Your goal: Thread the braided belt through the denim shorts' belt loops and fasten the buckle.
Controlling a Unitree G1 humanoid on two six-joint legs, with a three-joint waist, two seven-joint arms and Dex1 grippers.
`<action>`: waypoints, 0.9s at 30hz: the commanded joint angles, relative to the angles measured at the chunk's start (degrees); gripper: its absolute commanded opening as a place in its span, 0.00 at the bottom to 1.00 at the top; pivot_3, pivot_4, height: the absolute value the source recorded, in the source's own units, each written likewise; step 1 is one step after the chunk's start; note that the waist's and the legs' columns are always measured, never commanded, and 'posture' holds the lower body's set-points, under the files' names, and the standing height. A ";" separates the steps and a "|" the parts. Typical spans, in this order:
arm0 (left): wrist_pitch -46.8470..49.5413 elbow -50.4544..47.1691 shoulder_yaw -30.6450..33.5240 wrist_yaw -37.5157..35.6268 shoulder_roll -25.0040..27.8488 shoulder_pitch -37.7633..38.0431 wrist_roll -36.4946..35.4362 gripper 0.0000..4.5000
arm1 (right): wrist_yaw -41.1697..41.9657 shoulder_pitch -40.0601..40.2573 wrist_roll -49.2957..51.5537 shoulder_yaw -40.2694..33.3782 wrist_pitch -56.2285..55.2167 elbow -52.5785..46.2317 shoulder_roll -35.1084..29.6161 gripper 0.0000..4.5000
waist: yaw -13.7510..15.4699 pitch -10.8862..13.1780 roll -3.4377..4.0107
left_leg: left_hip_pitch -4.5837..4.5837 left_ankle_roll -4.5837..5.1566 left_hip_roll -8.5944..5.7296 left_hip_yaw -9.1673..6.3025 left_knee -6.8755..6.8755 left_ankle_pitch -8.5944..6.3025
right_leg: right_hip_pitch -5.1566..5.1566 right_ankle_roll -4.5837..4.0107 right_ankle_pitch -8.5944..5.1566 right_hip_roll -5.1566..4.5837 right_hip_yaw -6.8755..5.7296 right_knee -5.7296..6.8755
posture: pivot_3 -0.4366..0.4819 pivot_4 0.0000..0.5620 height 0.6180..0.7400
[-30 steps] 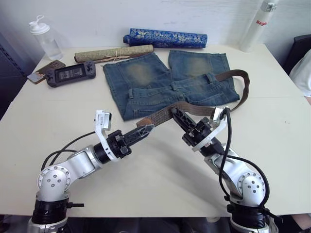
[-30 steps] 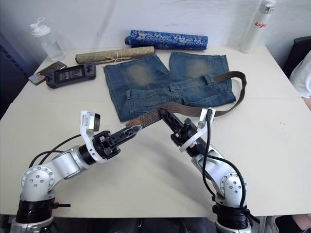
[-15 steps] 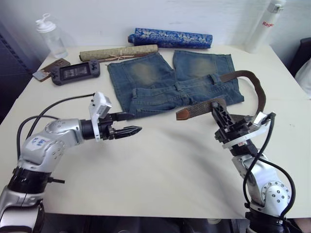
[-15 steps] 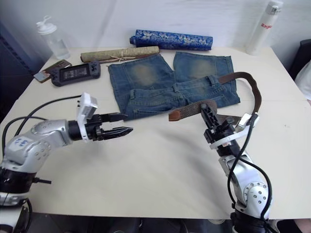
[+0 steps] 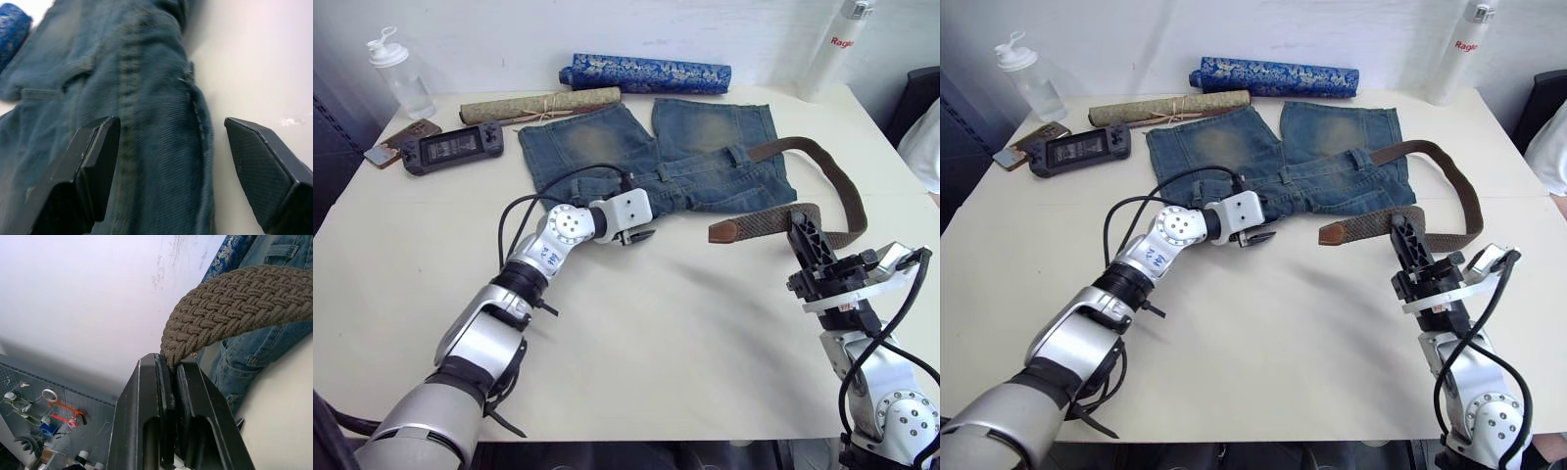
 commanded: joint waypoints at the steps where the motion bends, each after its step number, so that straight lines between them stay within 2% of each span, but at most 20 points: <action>1: -3.52 2.23 1.40 0.95 -0.70 -1.31 1.76 0.57 | 0.63 0.28 1.63 -0.62 -1.26 -3.59 0.00 0.00 | -0.07 0.00 0.00 | 0.00 0.00 0.00 0.00 0.00 0.00 | 0.00 0.02 0.01 0.00 0.01 -0.01 | 0.48 0.27 0.16; 6: -3.81 2.14 2.71 0.90 -0.25 -1.30 3.45 0.08 | 0.49 0.52 1.48 -0.04 -1.74 -3.86 -0.01 0.00 | -0.06 0.01 -0.01 | 0.00 0.00 0.00 -0.02 0.00 0.00 | 0.00 0.03 0.01 0.01 0.00 -0.01 | 0.48 0.27 0.16; 8: -3.50 1.06 3.51 -0.19 0.13 -0.49 3.28 0.01 | 0.47 0.56 1.37 0.11 -1.83 -3.89 0.01 0.00 | -0.08 0.01 -0.01 | 0.02 -0.01 -0.01 -0.02 0.00 0.01 | 0.01 0.03 0.01 0.00 0.00 -0.01 | 0.48 0.27 0.16; 12: -4.19 -6.28 5.29 -3.72 3.00 4.48 1.89 0.01 | 0.36 0.59 0.98 0.55 -2.17 -3.80 0.21 0.00 | -0.38 0.01 0.00 | 0.03 -0.01 0.00 -0.02 -0.02 0.01 | 0.01 0.03 0.01 0.01 0.00 -0.01 | 0.48 0.27 0.16; 18: -4.55 -30.17 13.02 -9.72 15.03 21.16 -3.90 0.01 | 0.06 1.36 0.43 1.17 -3.11 -4.66 0.63 0.00 | -1.86 0.00 0.05 | 0.21 -0.07 -0.01 -0.25 -0.27 0.03 | -0.01 -0.09 -0.05 0.04 0.05 0.00 | 0.48 0.27 0.16; 23: -7.68 -42.98 23.16 -19.35 27.14 39.67 -16.24 0.01 | 0.50 1.87 1.25 0.73 -3.38 -4.48 0.46 0.00 | -1.84 -0.05 0.17 | 0.23 -0.17 0.00 -0.50 -0.36 0.08 | -0.07 -0.16 -0.08 0.08 0.07 0.02 | 0.48 0.27 0.16; 25: -12.32 -47.02 25.52 -24.68 32.59 49.15 -19.69 0.01 | 0.78 2.01 2.02 0.39 -3.16 -4.27 0.05 0.00 | -1.96 -0.06 0.20 | 0.23 -0.23 0.02 -0.72 -0.41 0.04 | -0.21 -0.21 -0.10 0.07 0.18 0.03 | 0.48 0.27 0.16; 27: -14.24 -51.77 26.89 -27.58 35.56 57.74 -22.19 0.01 | 1.11 2.17 2.53 0.13 -2.74 -4.01 -0.55 0.00 | -1.74 -0.07 0.22 | 0.18 -0.29 0.01 -0.72 -0.39 0.00 | -0.34 -0.28 -0.14 0.03 0.22 0.08 | 0.48 0.27 0.16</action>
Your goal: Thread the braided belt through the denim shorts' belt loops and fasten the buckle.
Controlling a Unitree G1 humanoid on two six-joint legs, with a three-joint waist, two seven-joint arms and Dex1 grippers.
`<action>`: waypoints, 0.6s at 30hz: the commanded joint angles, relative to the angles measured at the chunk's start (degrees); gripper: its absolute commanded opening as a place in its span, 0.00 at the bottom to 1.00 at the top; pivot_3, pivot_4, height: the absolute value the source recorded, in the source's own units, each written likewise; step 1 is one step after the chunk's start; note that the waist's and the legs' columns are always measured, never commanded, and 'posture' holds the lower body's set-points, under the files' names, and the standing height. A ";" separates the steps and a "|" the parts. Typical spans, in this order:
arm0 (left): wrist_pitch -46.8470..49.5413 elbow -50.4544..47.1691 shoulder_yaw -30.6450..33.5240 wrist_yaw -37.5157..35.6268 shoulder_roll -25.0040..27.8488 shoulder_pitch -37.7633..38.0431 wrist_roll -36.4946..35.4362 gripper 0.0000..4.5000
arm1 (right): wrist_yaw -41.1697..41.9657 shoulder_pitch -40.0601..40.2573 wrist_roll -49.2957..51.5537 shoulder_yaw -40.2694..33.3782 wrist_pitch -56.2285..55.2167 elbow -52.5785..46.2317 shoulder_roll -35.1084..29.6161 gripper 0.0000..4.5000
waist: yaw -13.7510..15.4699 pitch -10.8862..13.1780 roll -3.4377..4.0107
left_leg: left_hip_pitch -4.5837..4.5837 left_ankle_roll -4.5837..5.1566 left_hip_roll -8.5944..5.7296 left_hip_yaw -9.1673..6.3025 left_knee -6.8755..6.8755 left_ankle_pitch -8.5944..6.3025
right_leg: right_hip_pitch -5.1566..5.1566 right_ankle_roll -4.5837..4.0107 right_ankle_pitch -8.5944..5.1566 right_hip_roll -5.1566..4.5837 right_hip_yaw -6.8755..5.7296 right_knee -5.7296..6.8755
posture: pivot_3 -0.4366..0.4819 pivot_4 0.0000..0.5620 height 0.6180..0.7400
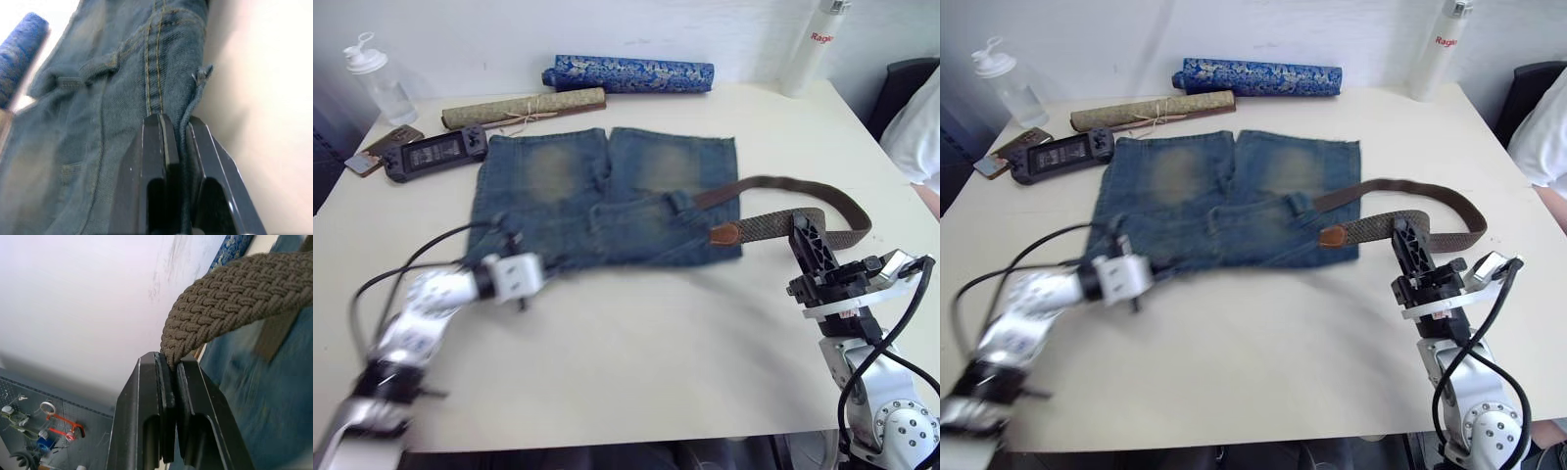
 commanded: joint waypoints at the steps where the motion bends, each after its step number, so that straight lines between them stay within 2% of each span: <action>1: -4.35 -10.78 3.63 -5.56 3.73 12.78 -5.89 0.01 | 1.32 -0.17 2.50 -0.93 0.48 -1.94 -1.48 0.00 | 0.34 -0.05 0.09 | -0.03 -0.02 -0.01 0.00 0.01 -0.01 | -0.02 -0.01 0.00 -0.04 0.01 0.00 | 0.48 0.27 0.16; 4: -7.41 -13.17 5.39 -3.70 3.28 19.69 -2.95 0.01 | 0.73 -0.55 3.00 -0.88 0.79 -1.75 -2.51 0.00 | 1.37 -0.08 0.15 | -0.04 -0.02 -0.10 0.04 0.06 -0.01 | 0.07 -0.08 -0.04 -0.35 0.08 -0.03 | 0.48 0.27 0.16; 7: -7.10 -12.33 5.66 0.07 1.52 18.41 1.30 0.01 | -0.09 -0.97 3.21 -0.34 0.92 -1.72 -3.08 0.00 | 2.78 -0.07 0.17 | -0.11 -0.01 -0.43 0.23 0.33 -0.02 | 0.28 -0.37 -0.19 -0.31 -0.02 -0.03 | 0.48 0.27 0.16; 8: -5.40 -12.86 5.65 1.33 0.79 17.36 1.73 0.01 | -0.18 -0.96 3.40 -0.17 1.15 -1.69 -3.33 0.00 | 2.89 -0.07 0.17 | -0.08 0.00 -0.44 0.24 0.37 -0.02 | 0.35 -0.69 -0.35 -0.29 -0.02 -0.05 | 0.48 0.27 0.16; 11: -0.29 -14.96 6.17 3.70 -1.04 14.93 0.93 0.01 | -0.22 -1.06 3.84 0.34 1.85 -1.54 -4.06 0.00 | 3.13 -0.07 0.17 | -0.02 0.00 -0.46 0.25 0.36 -0.01 | 0.42 -0.68 -0.34 -0.27 -0.01 0.00 | 0.48 0.27 0.16; 13: 3.09 -15.92 7.03 3.69 -1.65 14.93 -1.62 0.22 | -0.44 -1.47 3.83 0.45 1.94 -1.28 -4.20 0.00 | 2.92 -0.07 0.17 | -0.02 0.01 -0.47 0.23 0.36 -0.01 | 0.42 -0.46 -0.23 -0.25 -0.01 0.04 | 0.48 0.27 0.16; 14: 6.35 -17.38 7.54 3.08 -1.53 15.45 -4.16 0.35 | -0.65 -1.71 3.84 0.55 2.12 -1.07 -4.39 0.00 | 2.86 -0.07 0.17 | -0.01 0.02 -0.47 0.21 0.36 -0.02 | 0.41 0.17 0.08 -0.23 -0.01 0.06 | 0.48 0.27 0.16; 15: 11.36 -19.32 7.97 2.09 -0.86 16.20 -7.37 0.40 | -1.03 -2.02 3.56 0.72 2.33 -0.82 -4.72 0.00 | 2.63 -0.07 0.17 | 0.00 0.02 -0.47 0.21 0.35 -0.02 | 0.40 0.17 0.08 -0.22 -0.01 0.07 | 0.48 0.27 0.16; 18: 30.90 -26.05 11.33 -3.00 4.13 17.35 -23.89 0.71 | -3.29 -3.71 2.79 1.53 3.02 0.36 -6.26 0.00 | 1.72 -0.06 0.15 | 0.00 0.02 -0.43 0.11 0.33 -0.02 | 0.38 0.15 0.05 -0.19 -0.06 0.11 | 0.48 0.27 0.16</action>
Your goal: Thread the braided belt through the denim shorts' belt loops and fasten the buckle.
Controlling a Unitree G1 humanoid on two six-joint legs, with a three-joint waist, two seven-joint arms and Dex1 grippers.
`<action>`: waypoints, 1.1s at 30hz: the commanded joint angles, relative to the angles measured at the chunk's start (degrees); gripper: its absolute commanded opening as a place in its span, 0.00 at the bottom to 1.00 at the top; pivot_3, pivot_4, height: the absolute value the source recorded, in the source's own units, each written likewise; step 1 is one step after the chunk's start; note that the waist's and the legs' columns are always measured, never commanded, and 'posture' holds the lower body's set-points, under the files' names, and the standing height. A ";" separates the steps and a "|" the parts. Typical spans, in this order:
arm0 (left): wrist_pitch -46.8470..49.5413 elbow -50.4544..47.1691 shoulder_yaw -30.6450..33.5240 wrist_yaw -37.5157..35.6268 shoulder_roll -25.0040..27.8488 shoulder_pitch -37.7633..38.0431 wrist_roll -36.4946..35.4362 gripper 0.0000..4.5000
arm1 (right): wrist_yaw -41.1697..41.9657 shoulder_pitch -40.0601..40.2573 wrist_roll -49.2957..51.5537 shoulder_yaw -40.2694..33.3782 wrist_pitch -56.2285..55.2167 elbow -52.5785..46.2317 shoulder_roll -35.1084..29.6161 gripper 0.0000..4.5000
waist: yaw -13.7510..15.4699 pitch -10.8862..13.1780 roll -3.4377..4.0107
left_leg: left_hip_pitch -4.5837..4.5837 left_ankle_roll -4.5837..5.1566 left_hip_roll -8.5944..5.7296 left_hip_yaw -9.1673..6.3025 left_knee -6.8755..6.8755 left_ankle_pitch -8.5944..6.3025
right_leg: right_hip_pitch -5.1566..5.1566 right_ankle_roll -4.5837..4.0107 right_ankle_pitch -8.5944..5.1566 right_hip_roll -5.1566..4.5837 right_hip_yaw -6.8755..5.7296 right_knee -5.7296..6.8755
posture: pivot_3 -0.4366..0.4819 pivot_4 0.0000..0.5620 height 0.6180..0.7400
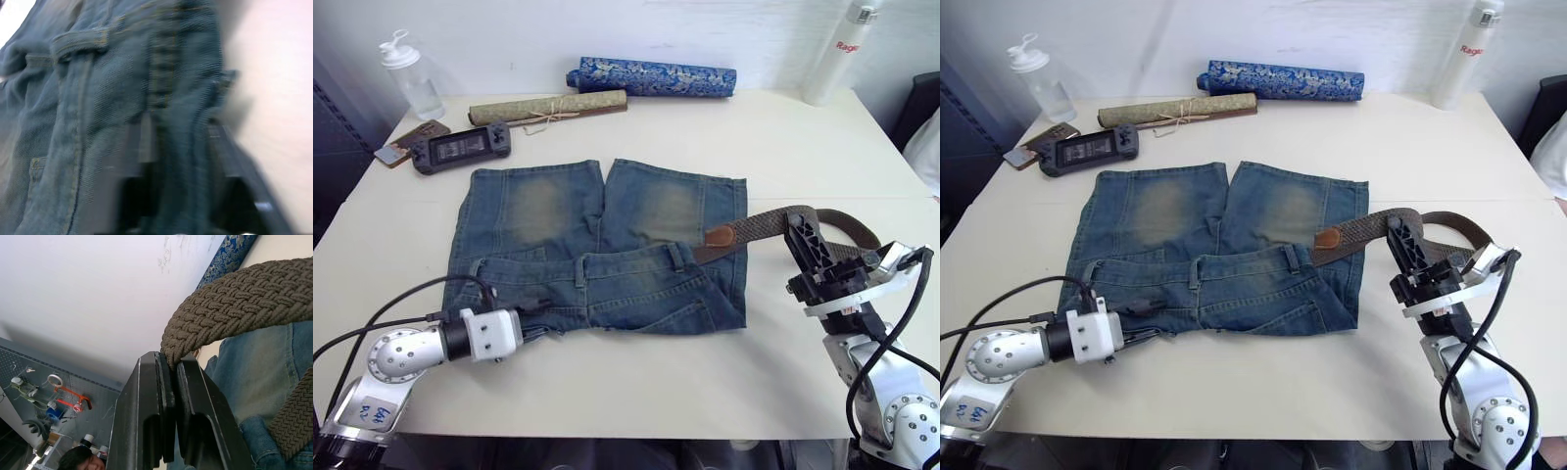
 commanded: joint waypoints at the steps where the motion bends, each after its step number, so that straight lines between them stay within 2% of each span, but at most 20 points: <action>1: 21.05 -7.80 6.38 -5.94 6.39 -0.64 -19.94 0.81 | -3.57 -2.64 0.88 1.35 0.91 0.39 -2.38 0.00 | -0.37 0.01 0.00 | -0.01 0.00 0.01 -0.09 0.00 0.00 | -0.01 -0.03 -0.02 0.02 -0.06 0.02 | 0.48 0.27 0.16; 5: 33.74 -6.63 10.66 -7.85 9.39 -7.12 -30.91 0.81 | -7.90 -6.32 1.28 3.53 1.91 1.58 -3.96 0.00 | -0.37 0.05 0.09 | 0.00 0.00 0.10 -0.21 -0.02 0.00 | -0.03 -0.23 -0.12 0.10 -0.18 0.15 | 0.48 0.27 0.16; 9: 38.52 -6.10 12.01 -6.90 6.90 -12.82 -34.99 0.81 | -11.61 -10.27 1.28 5.82 3.13 2.88 -4.93 0.00 | -0.39 0.05 0.10 | -0.02 0.00 0.10 -0.19 0.00 0.00 | -0.04 -0.24 -0.13 0.10 -0.18 0.16 | 0.48 0.27 0.16; 15: 38.23 -7.24 9.50 -8.16 3.82 -14.78 -32.43 0.81 | -15.44 -13.89 -1.66 8.08 5.46 6.73 -6.59 0.00 | -0.42 0.05 0.09 | -0.06 0.00 0.10 -0.14 0.03 0.00 | -0.07 -0.27 -0.15 0.09 -0.16 0.16 | 0.48 0.27 0.16; 22: 38.27 -8.93 6.99 -5.65 0.16 -15.76 -28.95 0.81 | -15.38 -16.36 -5.46 8.58 7.74 10.45 -6.59 0.00 | -0.36 0.05 0.09 | -0.10 0.00 0.09 -0.13 0.07 0.00 | -0.08 -0.28 -0.15 0.10 -0.16 0.17 | 0.48 0.27 0.16; 28: 39.56 -9.42 6.91 -3.91 -1.05 -17.19 -28.30 0.81 | -14.18 -16.36 -10.27 10.46 10.16 10.03 -6.05 0.00 | -0.37 0.05 0.09 | -0.10 0.00 0.09 -0.13 0.06 0.00 | -0.08 -0.27 -0.15 0.11 -0.16 0.17 | 0.48 0.27 0.16; 33: 40.77 -10.03 7.17 -3.54 -1.27 -17.55 -28.35 0.81 | -13.66 -17.98 -11.24 8.82 9.73 9.38 -6.24 0.00 | -0.47 0.05 0.09 | -0.09 0.00 0.10 -0.14 0.05 0.00 | -0.09 -0.26 -0.15 0.13 -0.16 0.18 | 0.48 0.27 0.16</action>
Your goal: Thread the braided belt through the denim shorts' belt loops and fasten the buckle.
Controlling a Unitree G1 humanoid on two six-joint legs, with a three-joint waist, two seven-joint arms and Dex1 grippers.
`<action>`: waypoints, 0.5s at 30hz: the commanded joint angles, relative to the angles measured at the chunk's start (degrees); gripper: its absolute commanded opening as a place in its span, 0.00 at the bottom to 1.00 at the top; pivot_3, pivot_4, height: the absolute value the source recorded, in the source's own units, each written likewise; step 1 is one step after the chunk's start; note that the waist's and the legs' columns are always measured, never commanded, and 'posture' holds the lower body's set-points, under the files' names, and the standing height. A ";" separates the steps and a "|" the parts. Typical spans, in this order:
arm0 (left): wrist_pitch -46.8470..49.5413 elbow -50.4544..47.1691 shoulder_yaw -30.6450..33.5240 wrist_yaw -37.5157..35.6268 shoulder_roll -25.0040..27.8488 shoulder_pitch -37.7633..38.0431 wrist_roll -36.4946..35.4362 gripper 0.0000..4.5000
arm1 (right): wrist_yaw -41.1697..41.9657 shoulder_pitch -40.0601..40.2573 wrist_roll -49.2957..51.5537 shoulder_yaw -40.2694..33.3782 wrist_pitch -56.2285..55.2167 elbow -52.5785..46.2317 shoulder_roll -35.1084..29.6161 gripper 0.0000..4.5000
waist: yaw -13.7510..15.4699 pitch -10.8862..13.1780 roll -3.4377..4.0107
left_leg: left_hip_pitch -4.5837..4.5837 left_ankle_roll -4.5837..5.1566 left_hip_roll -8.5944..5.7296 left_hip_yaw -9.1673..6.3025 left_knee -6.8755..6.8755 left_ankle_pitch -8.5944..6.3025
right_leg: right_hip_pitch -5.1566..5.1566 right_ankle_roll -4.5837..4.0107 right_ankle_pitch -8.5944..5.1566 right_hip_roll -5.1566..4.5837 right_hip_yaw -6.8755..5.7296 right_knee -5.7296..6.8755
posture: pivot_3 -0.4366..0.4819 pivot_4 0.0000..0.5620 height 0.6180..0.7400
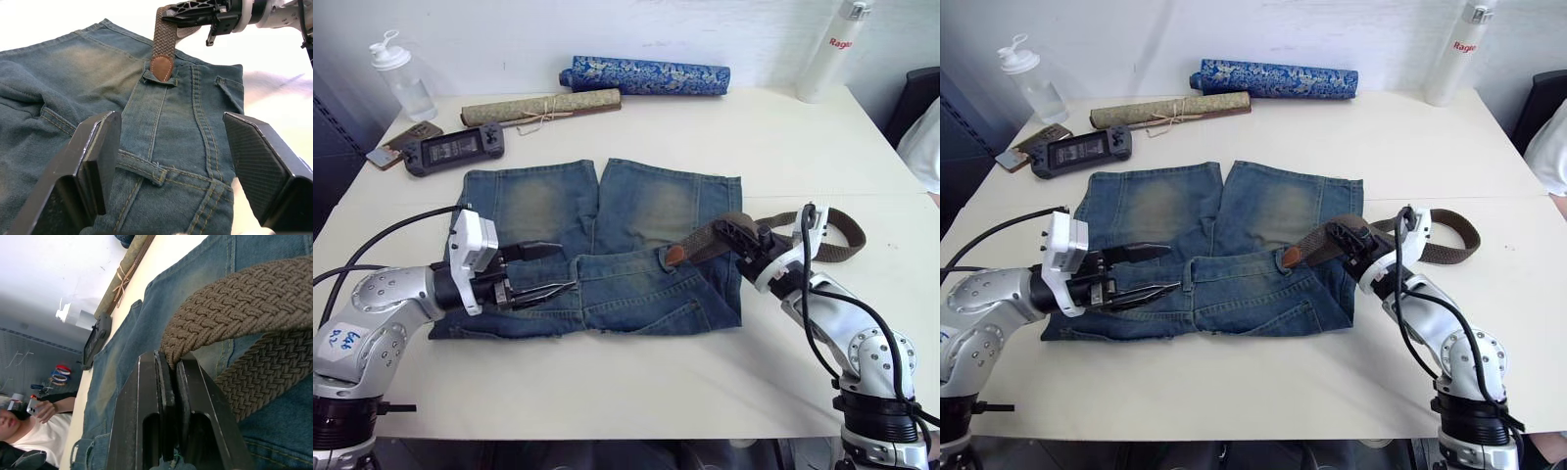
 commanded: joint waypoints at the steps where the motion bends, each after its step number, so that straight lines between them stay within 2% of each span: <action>1: 0.22 -1.93 1.01 0.41 -0.07 -1.18 0.18 0.81 | 1.12 -2.50 -0.22 -1.88 0.08 -2.29 -0.86 0.00 | 0.02 0.00 0.00 | 0.00 0.00 0.00 0.00 0.00 0.00 | 0.00 0.00 0.00 0.00 0.00 0.00 | 0.48 0.27 0.16; 15: 1.44 -1.65 0.61 0.68 -0.47 -2.53 1.12 0.81 | 4.27 -4.54 -11.53 0.48 4.23 -6.89 -5.70 0.00 | 0.12 0.00 0.00 | -0.01 0.00 0.00 0.00 0.00 0.00 | 0.00 0.00 0.00 0.00 0.00 -0.02 | 0.48 0.27 0.16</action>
